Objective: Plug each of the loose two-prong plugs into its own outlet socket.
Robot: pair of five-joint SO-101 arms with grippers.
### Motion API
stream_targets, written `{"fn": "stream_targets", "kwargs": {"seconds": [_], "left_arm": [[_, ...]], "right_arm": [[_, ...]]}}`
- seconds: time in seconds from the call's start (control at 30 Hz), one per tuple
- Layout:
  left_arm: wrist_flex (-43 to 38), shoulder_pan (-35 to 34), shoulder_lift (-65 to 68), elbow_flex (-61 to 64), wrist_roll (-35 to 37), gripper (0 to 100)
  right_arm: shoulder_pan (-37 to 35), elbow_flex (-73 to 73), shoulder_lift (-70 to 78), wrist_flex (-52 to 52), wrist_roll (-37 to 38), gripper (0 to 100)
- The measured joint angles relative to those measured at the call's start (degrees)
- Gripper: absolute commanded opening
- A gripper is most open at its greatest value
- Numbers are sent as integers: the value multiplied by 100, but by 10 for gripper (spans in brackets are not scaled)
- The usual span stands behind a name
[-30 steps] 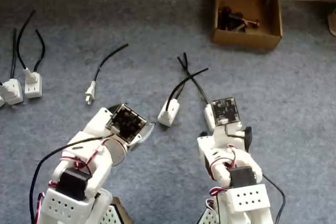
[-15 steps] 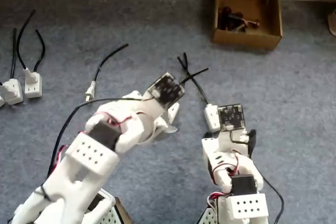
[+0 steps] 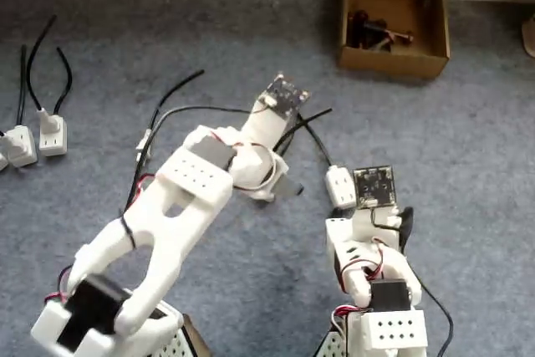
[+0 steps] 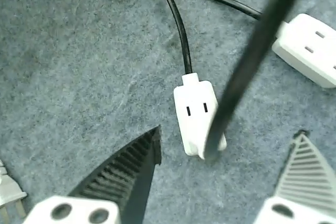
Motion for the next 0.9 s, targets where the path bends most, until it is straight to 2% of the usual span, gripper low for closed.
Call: {"fn": "stream_targets", "kwargs": {"seconds": [0.3,0.57,0.73,0.9], "left_arm": [[-9,-343,1670,-932,26,338],[-9,-325,2233,-1196,273,335],[-9,-325,2391,-1196,281,260],[229,-316,2444,-1354,281,255]], "right_arm": [[-9,0,0,0,0,447],[-9,0,0,0,0,447],[-9,0,0,0,0,447],[-9,0,0,0,0,447]]}}
